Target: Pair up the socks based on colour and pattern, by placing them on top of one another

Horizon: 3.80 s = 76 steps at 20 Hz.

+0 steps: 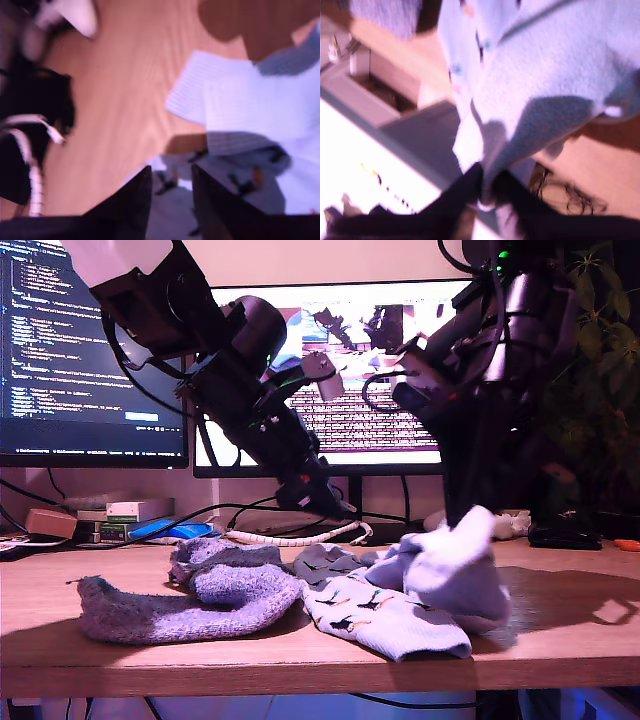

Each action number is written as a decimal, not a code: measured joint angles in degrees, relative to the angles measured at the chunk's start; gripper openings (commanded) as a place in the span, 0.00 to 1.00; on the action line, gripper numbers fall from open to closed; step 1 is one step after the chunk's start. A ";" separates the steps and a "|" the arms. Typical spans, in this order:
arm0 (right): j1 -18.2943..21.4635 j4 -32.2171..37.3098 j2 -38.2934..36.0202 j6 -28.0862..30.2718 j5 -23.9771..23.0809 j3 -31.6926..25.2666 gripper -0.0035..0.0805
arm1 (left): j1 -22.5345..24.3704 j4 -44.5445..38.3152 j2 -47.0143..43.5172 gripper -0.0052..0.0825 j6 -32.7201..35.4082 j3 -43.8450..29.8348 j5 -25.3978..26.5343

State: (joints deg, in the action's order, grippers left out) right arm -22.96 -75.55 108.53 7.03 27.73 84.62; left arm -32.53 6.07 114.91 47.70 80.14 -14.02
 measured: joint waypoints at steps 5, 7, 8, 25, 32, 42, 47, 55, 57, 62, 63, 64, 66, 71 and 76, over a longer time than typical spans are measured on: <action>1.11 -0.37 -0.55 -0.11 -4.00 0.00 0.48 | 0.07 0.44 -1.99 0.24 -3.45 0.00 0.02; 1.57 -1.49 -1.46 -0.85 -6.58 0.00 0.48 | 0.22 1.77 -4.92 0.14 -4.72 0.00 0.02; 1.95 -1.73 -2.16 -0.98 -6.97 0.00 0.48 | 0.35 2.99 -6.58 0.05 -6.27 0.00 0.02; 2.10 26.64 -9.01 -3.91 -16.63 -0.09 0.03 | 4.52 25.79 -19.02 0.04 -25.51 -0.26 -7.54; -0.87 44.81 -14.45 -5.81 -22.23 -18.08 0.03 | 8.81 16.26 -30.97 0.04 -29.66 -18.75 -7.82; -1.03 56.30 -11.15 -10.05 -12.96 -24.59 0.03 | 8.57 11.87 -39.45 0.04 -32.48 -29.07 -8.02; -0.33 58.75 -4.59 -11.45 -10.23 -24.24 0.03 | 8.57 11.89 -39.45 0.04 -32.52 -29.07 -8.02; 5.29 48.65 -5.27 4.11 -20.13 -21.44 0.03 | 8.57 11.89 -39.45 0.04 -32.52 -29.07 -8.02; 8.11 48.48 -5.44 10.16 -20.04 -21.44 0.03 | 8.57 11.89 -39.45 0.04 -32.52 -29.05 -8.02; 8.68 48.46 -5.44 11.04 -16.15 -21.38 0.03 | 8.59 11.67 -39.45 0.04 -32.52 -29.07 -8.02; 8.63 47.65 -5.44 11.02 -16.09 -21.00 0.03 | 8.57 11.41 -39.45 0.04 -32.52 -29.07 -8.02; 8.46 45.75 -5.44 11.02 -16.04 -20.44 0.03 | 8.57 11.10 -39.45 0.04 -32.52 -29.05 -8.04; 7.96 42.88 -6.19 11.04 -16.11 -20.17 0.03 | 8.57 10.56 -39.45 0.04 -32.52 -29.07 -8.04; 7.85 38.91 -15.28 10.82 -16.15 -17.38 0.03 | 8.57 10.54 -39.45 0.04 -32.52 -29.05 -8.02; 5.62 38.12 -19.39 7.80 -13.40 -12.96 0.03 | 8.57 10.45 -39.45 0.04 -32.52 -29.07 -8.02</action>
State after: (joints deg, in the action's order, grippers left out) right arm -17.34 -37.43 89.14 14.83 14.33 71.66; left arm -23.97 16.51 75.46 15.18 51.07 -22.04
